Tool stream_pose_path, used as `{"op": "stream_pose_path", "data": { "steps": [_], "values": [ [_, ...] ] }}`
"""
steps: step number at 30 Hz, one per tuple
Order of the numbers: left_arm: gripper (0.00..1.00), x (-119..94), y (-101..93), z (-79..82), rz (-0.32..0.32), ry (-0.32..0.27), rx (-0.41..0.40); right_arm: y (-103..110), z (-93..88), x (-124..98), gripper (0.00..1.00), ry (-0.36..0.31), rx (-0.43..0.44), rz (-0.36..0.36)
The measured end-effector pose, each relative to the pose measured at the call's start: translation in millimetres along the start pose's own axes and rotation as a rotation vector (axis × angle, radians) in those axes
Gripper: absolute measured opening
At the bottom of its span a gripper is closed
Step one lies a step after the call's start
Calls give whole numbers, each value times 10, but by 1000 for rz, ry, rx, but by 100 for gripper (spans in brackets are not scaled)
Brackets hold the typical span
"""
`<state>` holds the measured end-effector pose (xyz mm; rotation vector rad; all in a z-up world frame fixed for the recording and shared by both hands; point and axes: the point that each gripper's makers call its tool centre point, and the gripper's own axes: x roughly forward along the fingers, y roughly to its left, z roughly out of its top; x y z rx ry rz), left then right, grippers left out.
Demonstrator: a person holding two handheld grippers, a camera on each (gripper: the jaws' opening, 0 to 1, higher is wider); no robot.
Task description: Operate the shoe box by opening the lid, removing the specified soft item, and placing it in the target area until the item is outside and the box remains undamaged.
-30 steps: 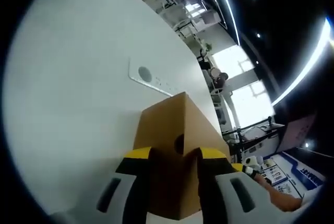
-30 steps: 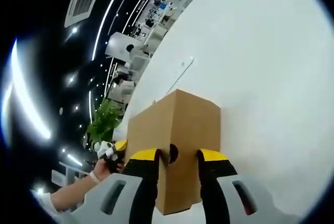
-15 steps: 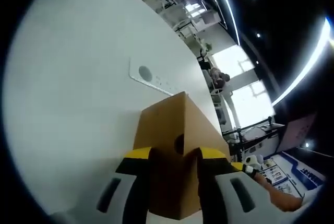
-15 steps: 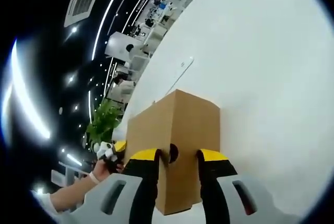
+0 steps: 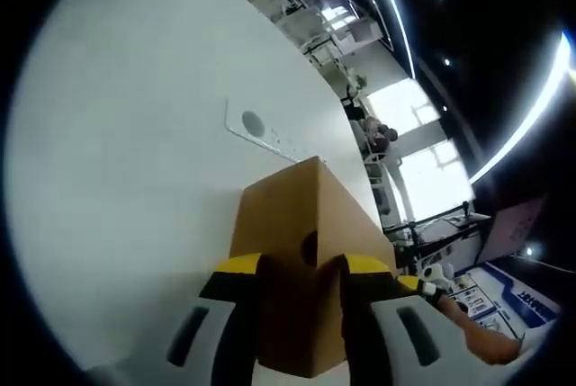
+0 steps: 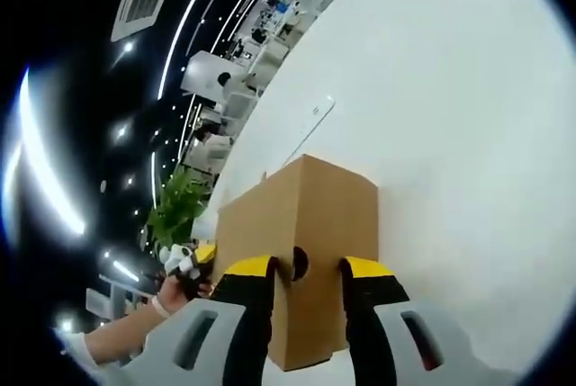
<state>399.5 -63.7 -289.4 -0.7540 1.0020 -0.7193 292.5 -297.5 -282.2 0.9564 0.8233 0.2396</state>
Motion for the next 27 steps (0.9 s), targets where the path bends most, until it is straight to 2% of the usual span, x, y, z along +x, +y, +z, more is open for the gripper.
{"op": "stream_pose_path", "data": {
  "steps": [27],
  "values": [
    [32, -58, 14, -77, -2, -3, -4, -19, 61, 16, 28, 28, -29, -16]
  ]
}}
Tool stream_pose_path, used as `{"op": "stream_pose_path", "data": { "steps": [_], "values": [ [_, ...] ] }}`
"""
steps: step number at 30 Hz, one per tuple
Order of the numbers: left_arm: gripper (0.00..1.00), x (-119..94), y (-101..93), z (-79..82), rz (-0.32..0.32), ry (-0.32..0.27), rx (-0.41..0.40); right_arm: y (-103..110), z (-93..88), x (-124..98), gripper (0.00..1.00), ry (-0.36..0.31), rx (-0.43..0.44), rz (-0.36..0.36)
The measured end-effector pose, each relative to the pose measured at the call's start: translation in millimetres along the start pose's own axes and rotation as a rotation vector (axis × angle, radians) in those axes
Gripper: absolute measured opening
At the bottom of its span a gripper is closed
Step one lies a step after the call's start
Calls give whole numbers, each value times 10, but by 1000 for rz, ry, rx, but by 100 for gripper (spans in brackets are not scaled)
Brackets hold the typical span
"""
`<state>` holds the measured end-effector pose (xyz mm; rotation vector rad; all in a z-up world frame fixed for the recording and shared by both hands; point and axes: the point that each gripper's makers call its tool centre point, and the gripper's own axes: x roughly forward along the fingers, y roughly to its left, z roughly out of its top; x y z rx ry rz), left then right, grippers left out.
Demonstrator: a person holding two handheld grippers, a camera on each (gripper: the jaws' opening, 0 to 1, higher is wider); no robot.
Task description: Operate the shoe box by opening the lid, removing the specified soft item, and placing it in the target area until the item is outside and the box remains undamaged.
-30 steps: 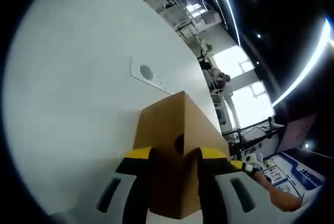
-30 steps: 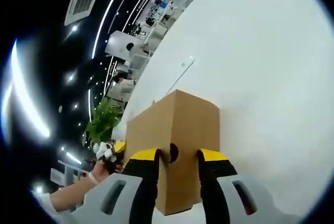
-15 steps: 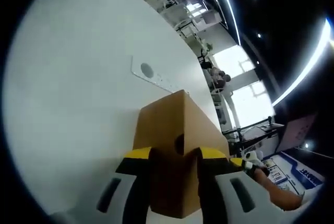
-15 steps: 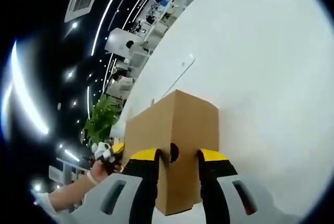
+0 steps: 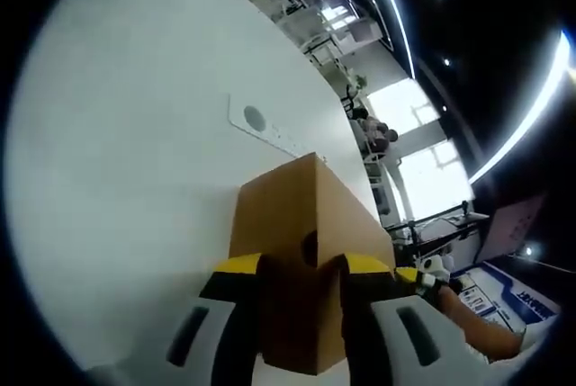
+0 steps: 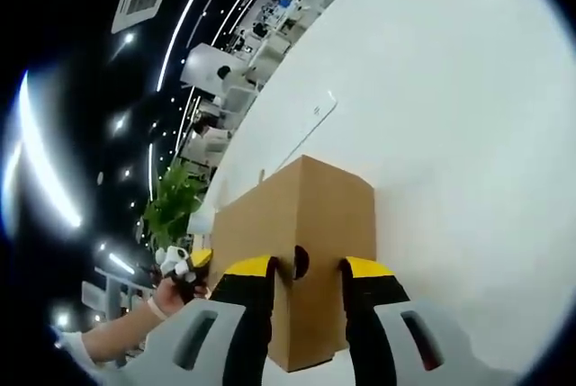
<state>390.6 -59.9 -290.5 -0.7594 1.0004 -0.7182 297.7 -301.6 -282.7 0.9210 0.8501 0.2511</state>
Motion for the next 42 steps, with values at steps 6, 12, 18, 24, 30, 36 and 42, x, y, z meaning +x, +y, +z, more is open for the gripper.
{"op": "stream_pose_path", "data": {
  "steps": [6, 12, 18, 24, 30, 36, 42],
  "values": [
    [32, -11, 5, -18, -1, 2, 0, 37, 8, 3, 27, 13, -28, -10],
    [32, -25, 12, -41, -3, 0, -1, 28, 11, 5, 27, 17, -26, -11],
    [32, -22, 12, -35, -8, -7, -3, 22, -9, -1, 28, -18, -12, 14],
    [32, -29, 8, -41, -13, -13, 4, 16, -30, 15, 30, -35, 48, 37],
    [32, -31, 8, -42, -12, -17, -1, 29, -19, 12, 30, -38, 60, 45],
    [32, -34, 1, -47, -10, -23, -4, 8, 5, 19, 30, -25, 55, 48],
    [32, -55, 0, -77, -11, -22, -7, -7, 36, 34, 30, -20, 60, 50]
  ]
}}
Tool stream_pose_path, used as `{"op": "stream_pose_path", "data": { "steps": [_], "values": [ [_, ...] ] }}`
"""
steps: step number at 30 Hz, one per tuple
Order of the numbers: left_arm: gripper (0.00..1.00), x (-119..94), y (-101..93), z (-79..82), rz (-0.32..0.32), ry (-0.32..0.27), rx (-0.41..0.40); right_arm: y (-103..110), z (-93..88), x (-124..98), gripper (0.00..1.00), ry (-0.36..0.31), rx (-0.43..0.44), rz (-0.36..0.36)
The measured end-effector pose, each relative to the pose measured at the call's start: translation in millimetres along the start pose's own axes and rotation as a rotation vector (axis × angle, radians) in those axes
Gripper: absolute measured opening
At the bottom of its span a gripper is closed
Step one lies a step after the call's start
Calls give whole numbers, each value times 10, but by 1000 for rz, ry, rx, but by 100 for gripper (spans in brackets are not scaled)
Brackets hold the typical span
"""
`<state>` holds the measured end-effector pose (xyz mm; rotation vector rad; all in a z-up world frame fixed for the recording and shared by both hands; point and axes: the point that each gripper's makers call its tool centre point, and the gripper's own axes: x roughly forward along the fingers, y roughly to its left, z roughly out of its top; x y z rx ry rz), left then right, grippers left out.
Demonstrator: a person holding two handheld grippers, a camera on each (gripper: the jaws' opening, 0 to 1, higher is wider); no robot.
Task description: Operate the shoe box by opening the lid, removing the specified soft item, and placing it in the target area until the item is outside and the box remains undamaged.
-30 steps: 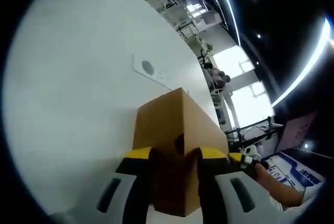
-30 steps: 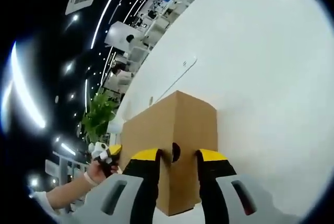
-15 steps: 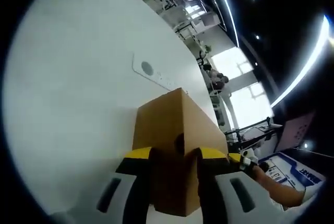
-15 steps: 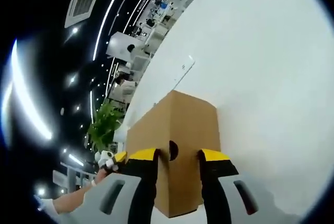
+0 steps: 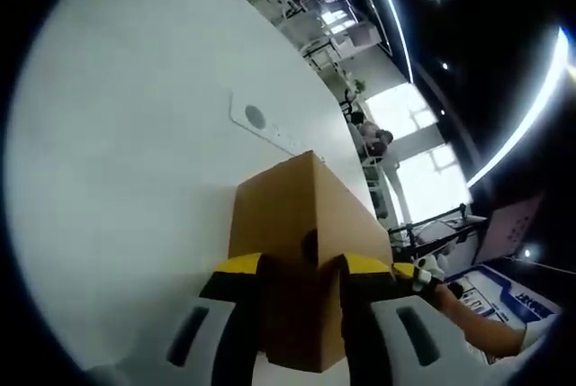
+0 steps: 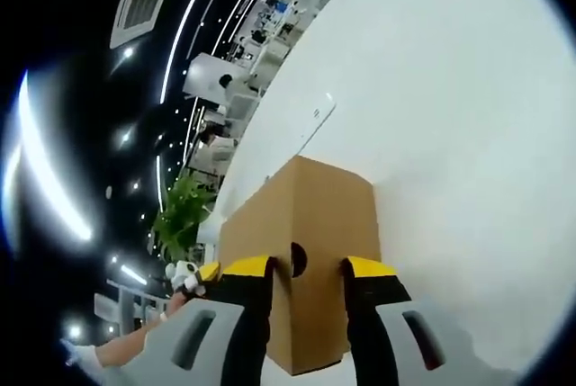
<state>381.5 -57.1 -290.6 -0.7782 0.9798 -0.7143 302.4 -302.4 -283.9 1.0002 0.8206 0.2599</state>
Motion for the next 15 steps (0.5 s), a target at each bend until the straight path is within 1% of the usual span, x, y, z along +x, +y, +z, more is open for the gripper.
{"op": "stream_pose_path", "data": {
  "steps": [4, 6, 10, 15],
  "values": [
    [32, 0, 3, -2, 1, -6, -3, 13, 2, 0, 30, 22, -9, -5],
    [32, -5, 0, -11, 3, -8, -6, -39, 62, 20, 30, 28, -14, -7],
    [32, -28, 3, -45, -1, -19, -9, -78, 111, 45, 30, 19, -25, -1],
    [32, -23, -2, -39, -5, -27, -15, -32, 69, 36, 30, 17, -35, -1]
  ]
}}
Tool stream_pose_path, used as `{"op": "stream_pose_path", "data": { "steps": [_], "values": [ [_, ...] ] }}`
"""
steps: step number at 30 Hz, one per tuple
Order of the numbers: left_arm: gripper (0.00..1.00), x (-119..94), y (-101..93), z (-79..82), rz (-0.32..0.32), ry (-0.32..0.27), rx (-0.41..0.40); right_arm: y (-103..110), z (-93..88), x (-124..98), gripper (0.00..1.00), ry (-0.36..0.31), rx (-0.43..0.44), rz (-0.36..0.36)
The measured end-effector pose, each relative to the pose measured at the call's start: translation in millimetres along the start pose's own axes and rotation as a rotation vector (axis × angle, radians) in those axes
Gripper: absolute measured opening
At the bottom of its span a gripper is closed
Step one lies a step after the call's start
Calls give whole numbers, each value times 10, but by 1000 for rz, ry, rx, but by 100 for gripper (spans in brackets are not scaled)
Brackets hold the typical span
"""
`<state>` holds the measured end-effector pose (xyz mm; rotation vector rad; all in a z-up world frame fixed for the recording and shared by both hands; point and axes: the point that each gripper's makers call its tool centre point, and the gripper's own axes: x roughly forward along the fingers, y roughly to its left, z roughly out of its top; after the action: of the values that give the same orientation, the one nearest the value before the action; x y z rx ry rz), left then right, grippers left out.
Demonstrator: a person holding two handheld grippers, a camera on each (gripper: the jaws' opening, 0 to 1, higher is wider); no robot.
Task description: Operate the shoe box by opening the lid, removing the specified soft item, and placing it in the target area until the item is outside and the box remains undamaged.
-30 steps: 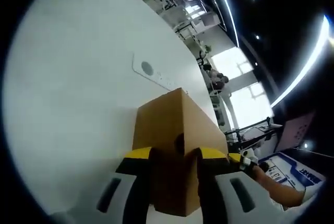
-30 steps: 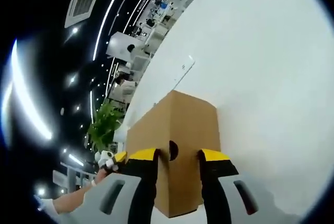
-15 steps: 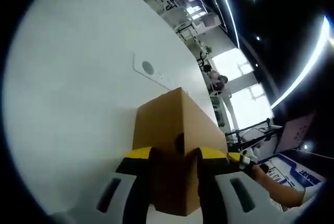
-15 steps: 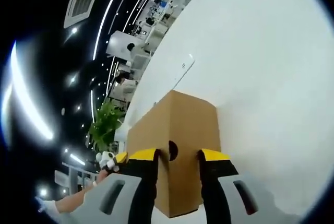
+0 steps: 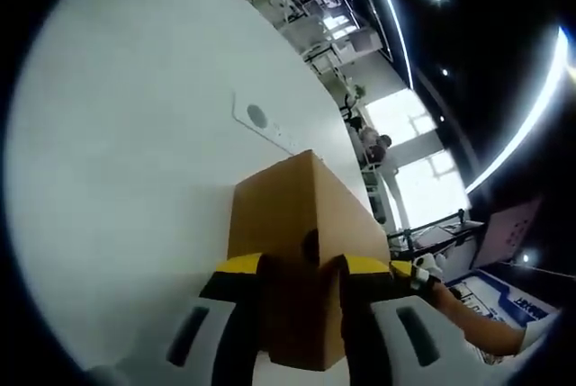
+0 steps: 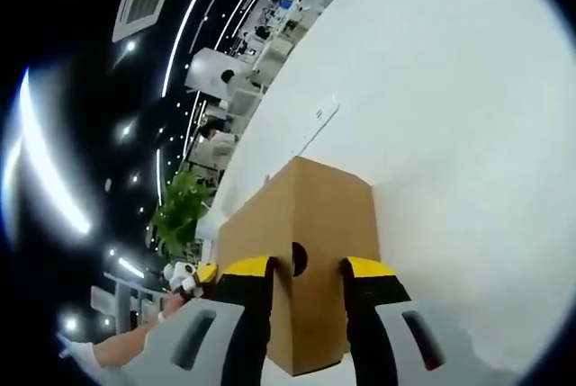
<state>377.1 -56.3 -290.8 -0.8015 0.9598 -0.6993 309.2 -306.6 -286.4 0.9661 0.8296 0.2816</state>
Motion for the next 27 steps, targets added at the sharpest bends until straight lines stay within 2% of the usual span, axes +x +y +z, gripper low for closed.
{"op": "stream_pose_path", "data": {
  "steps": [7, 8, 16, 22, 27],
  "values": [
    [32, 3, 11, 2, -8, -10, -17, 36, -42, -11, 29, -4, -11, 10],
    [32, 2, -1, 0, -4, -8, -13, 37, -36, -7, 29, -14, 10, 7],
    [32, -10, 11, -10, 11, -9, -12, 73, -40, -3, 30, 11, -6, 0],
    [32, -10, 3, -8, 16, 4, -17, 39, -8, 5, 30, 27, -9, 13],
    [32, -9, -6, -21, 35, -8, -25, 20, 2, 7, 30, 38, -10, 33]
  ]
}}
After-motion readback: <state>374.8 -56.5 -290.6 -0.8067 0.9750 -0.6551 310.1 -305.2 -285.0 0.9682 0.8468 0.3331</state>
